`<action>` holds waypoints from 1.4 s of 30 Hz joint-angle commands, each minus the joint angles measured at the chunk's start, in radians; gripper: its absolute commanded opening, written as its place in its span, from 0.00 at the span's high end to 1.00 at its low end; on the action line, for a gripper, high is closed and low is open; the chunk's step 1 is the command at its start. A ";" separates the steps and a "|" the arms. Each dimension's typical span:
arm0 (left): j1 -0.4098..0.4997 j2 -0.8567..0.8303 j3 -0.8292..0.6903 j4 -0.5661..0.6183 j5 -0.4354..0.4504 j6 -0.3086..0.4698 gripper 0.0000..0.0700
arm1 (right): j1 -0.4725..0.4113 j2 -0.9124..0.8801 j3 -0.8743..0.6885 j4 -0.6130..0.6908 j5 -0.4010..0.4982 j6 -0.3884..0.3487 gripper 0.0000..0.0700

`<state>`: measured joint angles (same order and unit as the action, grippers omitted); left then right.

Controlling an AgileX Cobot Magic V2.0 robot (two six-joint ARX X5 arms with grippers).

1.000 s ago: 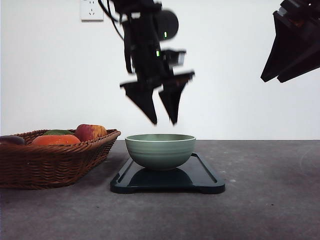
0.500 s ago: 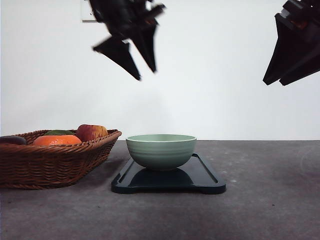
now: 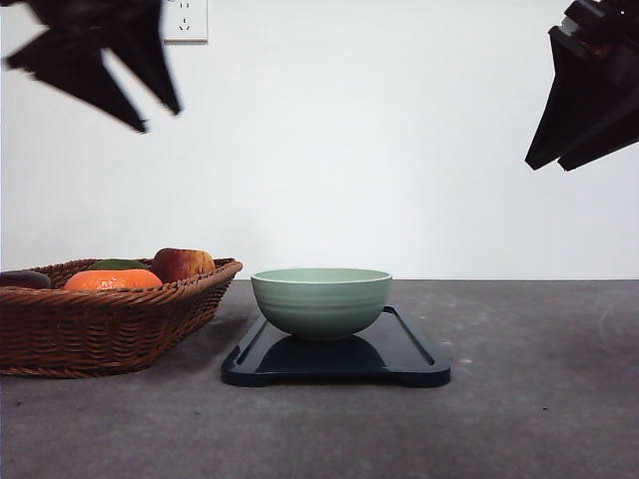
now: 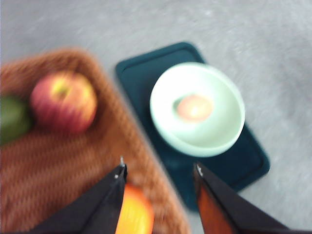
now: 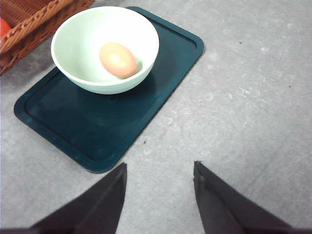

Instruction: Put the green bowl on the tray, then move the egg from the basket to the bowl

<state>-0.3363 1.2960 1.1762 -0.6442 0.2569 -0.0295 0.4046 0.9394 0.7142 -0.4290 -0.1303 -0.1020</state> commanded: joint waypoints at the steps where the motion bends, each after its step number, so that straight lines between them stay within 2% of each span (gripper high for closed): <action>1: 0.001 -0.053 -0.073 0.029 -0.002 -0.020 0.62 | 0.004 0.007 0.005 0.010 0.000 -0.003 0.62; 7: 0.009 -0.255 -0.309 0.103 -0.002 -0.062 0.62 | 0.004 0.007 0.005 0.010 0.000 -0.003 0.62; 14: 0.009 -0.374 -0.470 0.136 -0.002 -0.117 0.62 | 0.005 0.007 0.005 0.009 -0.002 -0.003 0.62; 20: 0.009 -0.375 -0.475 0.136 -0.001 -0.146 0.62 | 0.004 0.006 0.005 0.002 0.000 -0.005 0.62; 21: 0.009 -0.375 -0.475 0.141 -0.001 -0.145 0.69 | 0.004 0.006 0.005 0.002 0.000 -0.004 0.73; 23: 0.009 -0.375 -0.474 0.146 -0.001 -0.141 0.93 | 0.005 0.007 0.005 0.003 0.000 -0.004 0.95; 24: 0.009 -0.375 -0.474 0.148 -0.001 -0.140 0.99 | 0.005 0.007 0.005 0.003 -0.001 -0.003 0.98; 41: 0.009 -0.386 -0.474 0.144 -0.002 -0.139 1.00 | 0.005 0.006 0.005 -0.008 -0.023 -0.003 0.98; 42: 0.013 -0.393 -0.476 0.153 -0.004 -0.109 1.00 | 0.005 0.006 0.005 -0.008 -0.023 -0.003 0.98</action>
<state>-0.3236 0.9062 0.6906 -0.5063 0.2573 -0.1674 0.4046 0.9394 0.7140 -0.4446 -0.1535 -0.1020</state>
